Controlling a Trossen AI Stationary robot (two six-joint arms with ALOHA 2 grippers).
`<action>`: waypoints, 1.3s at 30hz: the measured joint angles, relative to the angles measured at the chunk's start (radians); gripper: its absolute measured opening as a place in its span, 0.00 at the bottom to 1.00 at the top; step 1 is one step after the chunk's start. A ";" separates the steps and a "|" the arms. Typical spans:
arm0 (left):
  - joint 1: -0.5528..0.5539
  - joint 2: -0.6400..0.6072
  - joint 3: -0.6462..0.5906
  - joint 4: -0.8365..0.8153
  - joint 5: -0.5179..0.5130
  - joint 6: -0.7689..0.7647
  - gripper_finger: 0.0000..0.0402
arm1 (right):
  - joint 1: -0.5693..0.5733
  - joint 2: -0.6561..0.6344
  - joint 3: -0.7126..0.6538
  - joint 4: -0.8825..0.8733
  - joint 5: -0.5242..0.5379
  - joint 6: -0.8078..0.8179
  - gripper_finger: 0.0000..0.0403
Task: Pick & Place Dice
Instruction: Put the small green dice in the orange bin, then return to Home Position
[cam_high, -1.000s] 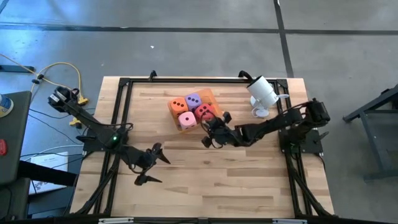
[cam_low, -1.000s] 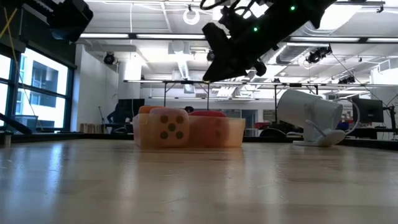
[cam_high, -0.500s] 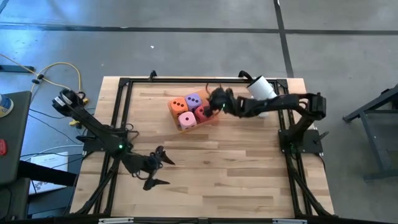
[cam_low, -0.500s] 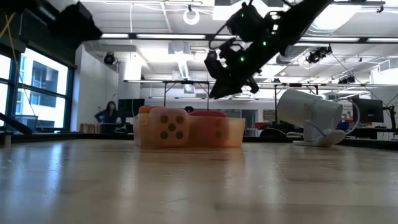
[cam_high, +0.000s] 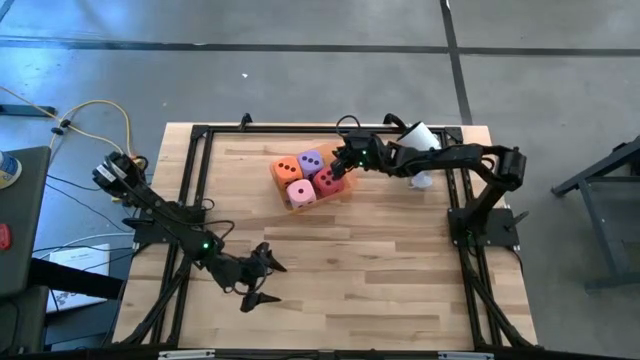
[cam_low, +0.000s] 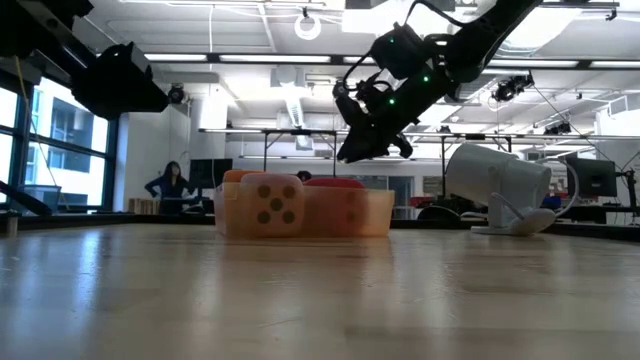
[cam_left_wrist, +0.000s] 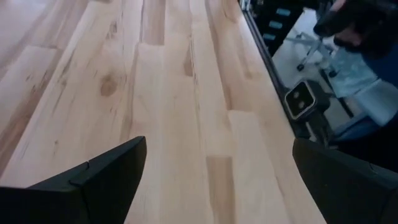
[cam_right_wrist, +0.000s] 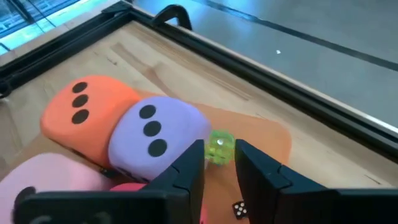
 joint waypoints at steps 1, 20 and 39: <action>0.000 -0.001 0.000 0.005 0.000 -0.009 0.98 | 0.001 0.000 0.000 0.000 -0.004 -0.001 0.20; 0.000 -0.003 0.000 0.108 0.000 -0.017 0.98 | 0.079 -0.128 0.002 0.127 -0.043 -0.188 0.55; 0.007 -0.003 0.000 0.376 -0.004 -0.014 0.98 | 0.547 -0.406 0.001 -0.296 0.319 -0.244 0.01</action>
